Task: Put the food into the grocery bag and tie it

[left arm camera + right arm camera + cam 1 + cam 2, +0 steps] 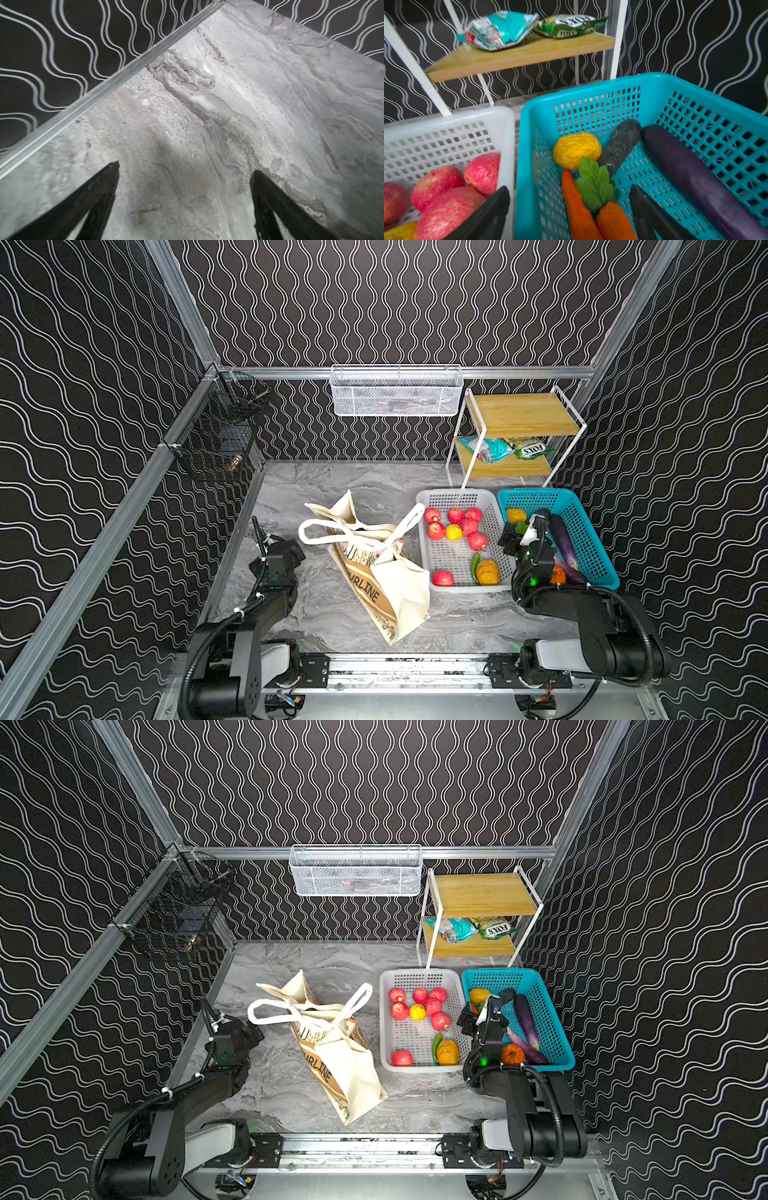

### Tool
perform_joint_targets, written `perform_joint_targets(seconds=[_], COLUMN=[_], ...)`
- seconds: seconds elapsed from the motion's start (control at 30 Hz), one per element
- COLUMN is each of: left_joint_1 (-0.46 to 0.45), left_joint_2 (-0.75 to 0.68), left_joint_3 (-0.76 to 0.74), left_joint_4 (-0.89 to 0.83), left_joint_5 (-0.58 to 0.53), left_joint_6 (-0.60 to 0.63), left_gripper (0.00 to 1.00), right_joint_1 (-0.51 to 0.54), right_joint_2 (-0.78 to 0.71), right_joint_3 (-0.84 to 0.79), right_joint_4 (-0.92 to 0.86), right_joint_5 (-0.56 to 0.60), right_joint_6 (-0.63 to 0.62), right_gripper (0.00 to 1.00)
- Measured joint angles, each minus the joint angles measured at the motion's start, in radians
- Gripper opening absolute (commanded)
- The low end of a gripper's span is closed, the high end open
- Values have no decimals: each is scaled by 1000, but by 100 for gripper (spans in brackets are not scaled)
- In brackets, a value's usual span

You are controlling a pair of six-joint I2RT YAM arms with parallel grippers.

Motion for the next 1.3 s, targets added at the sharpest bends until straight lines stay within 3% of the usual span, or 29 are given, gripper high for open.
perform_joint_targets(seconds=[0.2,0.77,0.87,1.03,1.3], left_joint_1=[0,-7,-16,-105,-114], left_joint_2=[76,308,323,433,455], left_joint_3=[-17,55,84,129,121], left_joint_4=[161,418,413,454,474], left_joint_5=[67,247,253,276,274], left_joint_6=[51,233,251,322,367], left_gripper=[98,98,98,98,98], right_joint_1=[-9,-15,-16,-16,-16], right_joint_2=[125,134,134,134,134], right_joint_3=[-45,40,41,39,38], right_joint_4=[282,162,161,164,167], right_joint_5=[-30,-85,-85,-85,-85], right_joint_6=[-5,-34,-34,-34,-35], right_gripper=[90,99,99,99,99])
